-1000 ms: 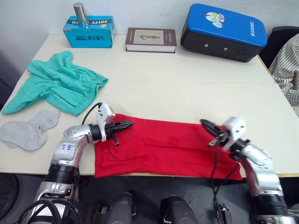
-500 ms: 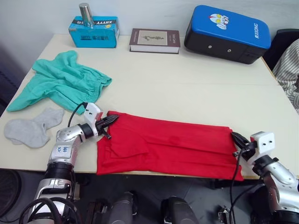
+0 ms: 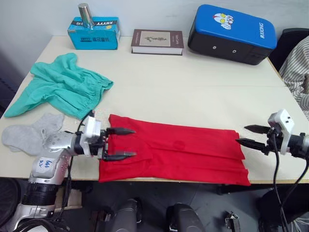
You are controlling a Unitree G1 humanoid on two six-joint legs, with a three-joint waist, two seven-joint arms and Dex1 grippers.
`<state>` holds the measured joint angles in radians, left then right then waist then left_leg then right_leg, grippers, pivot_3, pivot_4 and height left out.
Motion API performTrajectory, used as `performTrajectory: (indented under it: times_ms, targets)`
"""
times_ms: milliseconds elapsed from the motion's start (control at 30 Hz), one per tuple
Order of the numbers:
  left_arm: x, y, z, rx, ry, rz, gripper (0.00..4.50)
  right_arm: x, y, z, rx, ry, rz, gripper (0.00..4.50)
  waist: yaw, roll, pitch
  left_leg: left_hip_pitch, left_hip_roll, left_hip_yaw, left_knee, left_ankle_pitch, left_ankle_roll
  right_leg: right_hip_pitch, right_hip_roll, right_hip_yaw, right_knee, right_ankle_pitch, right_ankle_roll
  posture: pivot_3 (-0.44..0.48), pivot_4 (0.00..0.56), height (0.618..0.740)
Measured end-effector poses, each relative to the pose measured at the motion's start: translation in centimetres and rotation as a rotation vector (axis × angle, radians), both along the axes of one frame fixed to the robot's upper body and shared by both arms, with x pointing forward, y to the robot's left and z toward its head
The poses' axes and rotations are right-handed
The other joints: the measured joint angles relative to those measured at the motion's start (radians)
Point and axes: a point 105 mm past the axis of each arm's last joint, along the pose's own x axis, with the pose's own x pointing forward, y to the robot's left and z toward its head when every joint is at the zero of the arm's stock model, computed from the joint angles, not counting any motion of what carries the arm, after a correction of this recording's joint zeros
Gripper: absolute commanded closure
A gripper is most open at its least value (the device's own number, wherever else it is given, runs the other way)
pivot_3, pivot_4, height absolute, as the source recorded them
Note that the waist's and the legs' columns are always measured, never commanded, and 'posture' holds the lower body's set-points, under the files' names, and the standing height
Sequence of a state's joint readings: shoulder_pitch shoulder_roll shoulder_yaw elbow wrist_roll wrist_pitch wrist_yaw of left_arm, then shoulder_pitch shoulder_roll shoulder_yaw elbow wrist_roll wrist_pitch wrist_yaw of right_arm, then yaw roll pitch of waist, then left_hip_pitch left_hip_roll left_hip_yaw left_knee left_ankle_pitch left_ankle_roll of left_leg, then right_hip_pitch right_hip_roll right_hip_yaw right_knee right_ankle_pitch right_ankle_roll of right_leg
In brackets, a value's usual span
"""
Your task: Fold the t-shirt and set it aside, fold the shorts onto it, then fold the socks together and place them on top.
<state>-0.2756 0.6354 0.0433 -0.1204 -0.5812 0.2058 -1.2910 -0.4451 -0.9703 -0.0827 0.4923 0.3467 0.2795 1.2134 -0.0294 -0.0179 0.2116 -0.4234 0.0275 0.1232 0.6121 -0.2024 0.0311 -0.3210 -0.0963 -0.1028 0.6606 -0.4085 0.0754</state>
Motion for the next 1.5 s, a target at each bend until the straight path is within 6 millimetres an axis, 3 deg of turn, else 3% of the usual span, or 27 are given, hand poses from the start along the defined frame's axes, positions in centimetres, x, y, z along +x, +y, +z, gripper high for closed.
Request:
performTrajectory:
  times_ms: [167, 233, 367, 633, 800, 1033, 1200, 1367, 1500]
  targets:
    - [-0.4, -0.8, 0.0, -0.028, 0.037, -0.017, 0.03, 2.0, 0.7, -1.4, -0.053, 0.075, 0.034, 0.0, 0.001, 0.0, 0.0, 0.0, 0.0, 0.0, 0.001, 0.001, -0.001, 0.0, 0.0, 0.0, 0.002, 0.0, 0.0, 0.0, 0.15, 0.74]
    - [-0.4, -1.0, 0.0, -0.041, 0.036, -0.016, 0.0, 2.1, 1.1, -1.2, -0.072, 0.101, 0.078, 0.37, 0.001, 0.0, 0.0, 0.0, 0.0, 0.0, 0.002, 0.001, -0.001, 0.0, 0.0, -0.001, 0.001, 0.0, 0.0, 0.0, 0.15, 0.74]
    - [-0.3, -1.2, 0.1, -0.061, 0.03, -0.011, 0.0, 1.7, 2.3, -1.4, -0.04, 0.17, 0.162, 1.64, 0.0, 0.0, 0.0, 0.0, 0.001, 0.0, 0.002, 0.0, -0.001, 0.0, 0.001, -0.001, 0.001, 0.0, 0.0, 0.0, 0.15, 0.74]
    - [-0.2, -1.4, 0.3, -0.095, 0.036, -0.01, 0.0, 1.1, 2.8, -1.8, -0.065, 0.244, 0.227, 4.47, 0.001, 0.0, 0.0, 0.0, 0.0, 0.0, 0.002, 0.0, -0.001, 0.001, 0.0, -0.001, 0.001, 0.0, 0.0, 0.0, 0.15, 0.74]
    - [1.0, -1.8, 1.0, -0.162, 0.027, 0.061, 0.0, 2.2, 2.7, -1.5, -0.14, 0.179, 0.237, 4.47, 0.001, -0.001, 0.0, 0.0, 0.0, 0.0, 0.003, 0.001, 0.0, 0.001, 0.0, -0.001, 0.001, 0.0, 0.0, 0.0, 0.15, 0.74]
    - [3.8, -0.9, 1.9, -0.26, 0.01, 0.248, 0.0, 8.0, 2.0, 0.3, -0.328, -0.16, -0.04, 4.47, -0.002, -0.001, 0.0, 0.0, 0.0, 0.0, 0.004, 0.001, -0.001, 0.0, 0.0, -0.001, 0.002, 0.0, 0.0, 0.0, 0.15, 0.74]
    - [5.6, -0.3, 1.6, -0.274, -0.007, 0.358, 0.0, 9.9, 3.0, 0.6, -0.294, -0.286, -0.15, 4.47, 0.0, -0.001, 0.0, -0.001, 0.0, 0.0, 0.002, 0.001, -0.001, 0.0, 0.001, -0.001, 0.002, 0.0, 0.0, 0.0, 0.15, 0.74]
    - [6.9, 0.6, 1.0, -0.231, 0.001, 0.424, 0.0, 9.6, 2.5, 0.6, -0.23, -0.252, -0.17, 3.09, 0.002, -0.001, 0.0, -0.001, 0.0, 0.0, 0.002, 0.001, -0.001, 0.0, 0.0, -0.001, 0.002, 0.0, 0.0, 0.0, 0.15, 0.74]
    - [8.2, 1.7, 0.8, -0.161, -0.013, 0.468, 0.0, 8.4, 0.0, 2.2, -0.187, -0.24, -0.191, 1.66, 0.004, -0.001, 0.0, -0.001, 0.0, 0.0, 0.002, 0.001, 0.0, 0.0, 0.0, -0.001, 0.002, 0.0, 0.0, 0.0, 0.15, 0.74]
